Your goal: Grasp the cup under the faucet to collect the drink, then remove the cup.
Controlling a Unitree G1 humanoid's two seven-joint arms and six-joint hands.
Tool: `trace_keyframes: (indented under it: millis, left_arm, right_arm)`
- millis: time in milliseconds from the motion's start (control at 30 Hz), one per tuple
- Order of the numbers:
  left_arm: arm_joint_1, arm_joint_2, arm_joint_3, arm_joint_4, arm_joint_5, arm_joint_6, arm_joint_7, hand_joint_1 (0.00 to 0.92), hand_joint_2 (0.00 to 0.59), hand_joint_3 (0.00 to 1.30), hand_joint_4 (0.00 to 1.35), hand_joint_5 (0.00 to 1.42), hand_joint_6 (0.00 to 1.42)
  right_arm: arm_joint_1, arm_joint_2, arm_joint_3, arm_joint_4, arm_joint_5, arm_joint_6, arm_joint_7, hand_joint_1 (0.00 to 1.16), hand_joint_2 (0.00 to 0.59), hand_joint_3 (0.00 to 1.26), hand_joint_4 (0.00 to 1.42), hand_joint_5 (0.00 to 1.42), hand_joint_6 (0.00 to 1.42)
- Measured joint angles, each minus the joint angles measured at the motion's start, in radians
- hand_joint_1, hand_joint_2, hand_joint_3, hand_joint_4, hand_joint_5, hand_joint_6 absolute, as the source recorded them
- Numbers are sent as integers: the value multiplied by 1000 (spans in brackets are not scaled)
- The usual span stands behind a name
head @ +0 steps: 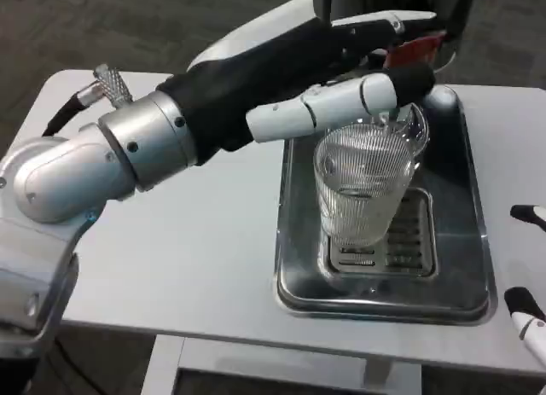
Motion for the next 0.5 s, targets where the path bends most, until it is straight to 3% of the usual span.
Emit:
trace_keyframes:
  millis: [500]
  left_arm:
    - [-1, 50, -28, -1, 121, -146, -9, 0, 118, 154, 75, 190, 151]
  right_arm:
    - [-11, 1, 14, -5, -2, 9, 0, 426, 499, 140, 124, 86, 95]
